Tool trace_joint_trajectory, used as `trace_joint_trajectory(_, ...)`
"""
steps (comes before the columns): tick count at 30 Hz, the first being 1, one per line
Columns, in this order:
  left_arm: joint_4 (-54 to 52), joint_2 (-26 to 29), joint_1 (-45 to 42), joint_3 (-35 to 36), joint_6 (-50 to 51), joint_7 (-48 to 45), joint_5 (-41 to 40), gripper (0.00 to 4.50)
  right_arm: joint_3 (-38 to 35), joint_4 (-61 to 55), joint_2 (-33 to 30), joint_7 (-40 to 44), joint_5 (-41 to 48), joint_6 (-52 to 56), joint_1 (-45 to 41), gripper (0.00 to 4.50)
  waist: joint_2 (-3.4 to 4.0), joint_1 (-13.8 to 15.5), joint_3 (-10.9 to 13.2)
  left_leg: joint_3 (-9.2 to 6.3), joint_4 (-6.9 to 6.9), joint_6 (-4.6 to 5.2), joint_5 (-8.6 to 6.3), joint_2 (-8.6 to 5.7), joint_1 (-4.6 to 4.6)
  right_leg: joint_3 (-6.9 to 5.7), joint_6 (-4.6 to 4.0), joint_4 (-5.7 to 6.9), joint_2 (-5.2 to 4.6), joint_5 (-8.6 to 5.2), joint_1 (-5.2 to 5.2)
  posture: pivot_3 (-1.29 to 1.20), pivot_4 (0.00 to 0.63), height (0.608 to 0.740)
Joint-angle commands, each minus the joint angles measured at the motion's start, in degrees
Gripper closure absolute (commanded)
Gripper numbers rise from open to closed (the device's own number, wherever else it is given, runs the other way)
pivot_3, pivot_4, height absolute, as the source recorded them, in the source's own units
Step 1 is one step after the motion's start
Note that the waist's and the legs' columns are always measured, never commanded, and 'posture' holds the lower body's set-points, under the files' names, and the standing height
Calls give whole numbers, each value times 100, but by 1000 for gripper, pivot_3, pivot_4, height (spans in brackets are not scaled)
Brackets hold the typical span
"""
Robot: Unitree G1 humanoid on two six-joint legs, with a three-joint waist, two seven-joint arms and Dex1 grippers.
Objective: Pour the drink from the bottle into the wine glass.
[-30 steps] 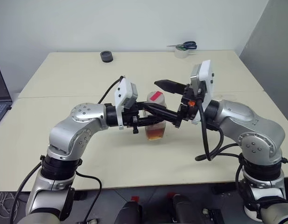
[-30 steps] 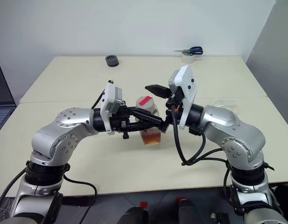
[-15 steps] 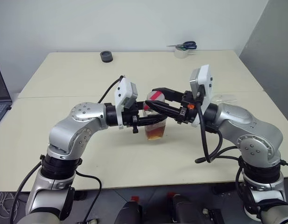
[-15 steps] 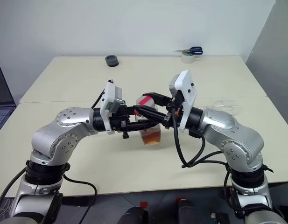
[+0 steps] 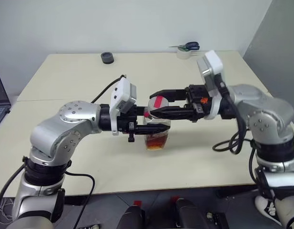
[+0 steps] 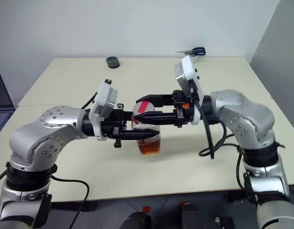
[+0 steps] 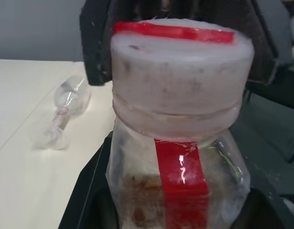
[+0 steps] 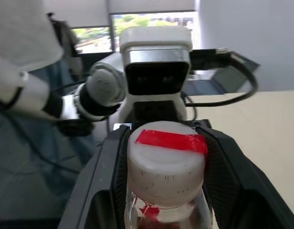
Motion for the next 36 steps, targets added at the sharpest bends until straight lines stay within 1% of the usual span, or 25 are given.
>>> trace_joint_trajectory(1, -465, 86, -83, 131, 25, -228, -411, 2641, 126, 1049, -19, 709, -499, -386, -620, 2646, 1, 2, 1, -1, 1, 0, 0, 0, 0, -1, 0, 1, -1, 0, 0, 0, 150, 740)
trace_joint_trajectory(3, -452, 53, -78, 147, -10, -123, -349, 2641, 291, 1331, -56, 1046, -836, -827, -684, 2646, 1, 5, 1, -3, 1, -1, 0, 0, 0, -2, 0, 1, -1, 0, 0, 0, 150, 740)
trace_joint_trajectory(6, -434, 10, -64, 205, -10, 37, -326, 2641, 171, 1492, -103, 1047, -846, -772, -716, 2646, 0, 28, 2, -6, 3, -10, 5, -2, -5, -2, 0, -5, -10, 0, 0, 0, 150, 740)
trace_joint_trajectory(8, -412, 5, -11, 232, -34, 116, -294, 2641, 70, 1304, -280, 1072, -742, -608, -597, 1932, 0, 29, 2, -6, 3, -21, 11, -3, -8, -1, 0, -8, -24, 0, 0, 0, 150, 740)
trace_joint_trajectory(10, -363, -23, 39, 244, -69, 222, -228, 2641, -122, 953, -544, 954, -581, -325, -328, 1358, -1, 61, 1, -11, 3, -22, 11, -5, -10, 0, 0, -10, -32, 0, -1, 0, 150, 740)
trace_joint_trajectory(12, -317, -127, 29, 270, -71, 417, -196, 2641, -488, 434, -815, 574, -306, 95, 100, 716, -3, 90, 3, -21, 3, -22, 11, -7, -13, 0, 0, -20, -36, 0, 5, 0, 150, 740)
trace_joint_trajectory(14, -288, -213, -5, 300, -24, 557, -225, 2641, -796, 26, -937, 216, -58, 447, 406, 28, -2, 98, 4, -18, 3, -22, 10, -9, -16, 2, 0, -20, -39, 0, 3, 0, 150, 740)
trace_joint_trajectory(16, -207, -262, -27, 256, -80, 591, -141, 2641, -1073, -491, -911, -230, 201, 709, 690, 6, 2, 58, 6, -12, 1, -22, 11, -7, -16, 6, 0, -15, -39, 0, -2, 0, 150, 740)
trace_joint_trajectory(19, -50, -326, -70, 164, -189, 571, 11, 2641, -1420, -1124, -612, -1135, 663, 1066, 905, 6, 3, 6, 7, -6, -4, -22, 11, -1, -11, 8, 0, -8, -34, 0, -6, 0, 150, 740)
trace_joint_trajectory(22, 106, -379, -125, 80, -292, 538, 135, 2641, -1547, -1563, -301, -1832, 897, 1155, 991, 6, 3, 12, 7, -4, -2, -22, 11, -1, -7, 7, 0, -1, -31, 0, -5, 0, 150, 740)
trace_joint_trajectory(25, 220, -410, -169, 9, -390, 482, 244, 2641, -1578, -1724, -58, -2326, 964, 1110, 995, 6, 3, 28, 6, -5, 2, -22, 11, -5, -7, 4, 1, -3, -31, 0, 0, 0, 150, 740)
trace_joint_trajectory(30, 329, -442, -242, -57, -468, 387, 358, 2641, -1422, -1787, 241, -2739, 889, 918, 957, 6, 3, 28, 7, -5, 3, -22, 11, -6, -8, 2, 1, -5, -31, 0, 0, 0, 150, 740)
trace_joint_trajectory(36, 372, -457, -280, -60, -494, 314, 432, 2641, -1234, -1766, 443, -2836, 816, 744, 947, 6, 4, 23, 7, -3, 2, -21, 11, -5, -7, 2, 1, -5, -30, 0, 0, 0, 150, 740)
